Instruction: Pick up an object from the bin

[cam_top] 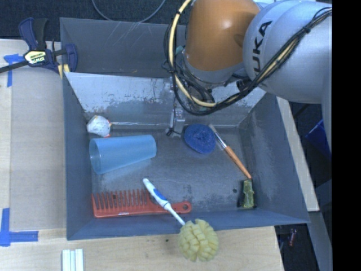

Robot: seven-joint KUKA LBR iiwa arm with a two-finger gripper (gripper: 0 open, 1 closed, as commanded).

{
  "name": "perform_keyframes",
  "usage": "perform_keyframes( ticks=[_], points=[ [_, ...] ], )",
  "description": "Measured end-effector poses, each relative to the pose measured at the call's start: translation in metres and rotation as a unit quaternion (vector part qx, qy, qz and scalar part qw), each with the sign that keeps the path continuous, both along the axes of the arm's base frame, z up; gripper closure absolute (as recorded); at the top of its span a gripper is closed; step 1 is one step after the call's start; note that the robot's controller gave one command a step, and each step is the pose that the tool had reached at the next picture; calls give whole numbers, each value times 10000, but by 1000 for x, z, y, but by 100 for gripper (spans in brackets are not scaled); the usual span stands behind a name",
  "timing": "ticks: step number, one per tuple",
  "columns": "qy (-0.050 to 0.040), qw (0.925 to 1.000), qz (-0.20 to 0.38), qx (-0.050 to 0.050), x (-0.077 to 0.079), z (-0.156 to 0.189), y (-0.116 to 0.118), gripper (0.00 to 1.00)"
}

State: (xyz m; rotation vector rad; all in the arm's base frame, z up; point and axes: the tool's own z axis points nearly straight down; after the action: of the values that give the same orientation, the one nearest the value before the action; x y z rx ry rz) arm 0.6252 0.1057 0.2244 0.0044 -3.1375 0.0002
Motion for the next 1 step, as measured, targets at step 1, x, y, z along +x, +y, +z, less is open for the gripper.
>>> perform_keyframes(
  ticks=[1],
  points=[
    [-40, 10000, -14, 4, 2, 5, -1, 0]
  ],
)
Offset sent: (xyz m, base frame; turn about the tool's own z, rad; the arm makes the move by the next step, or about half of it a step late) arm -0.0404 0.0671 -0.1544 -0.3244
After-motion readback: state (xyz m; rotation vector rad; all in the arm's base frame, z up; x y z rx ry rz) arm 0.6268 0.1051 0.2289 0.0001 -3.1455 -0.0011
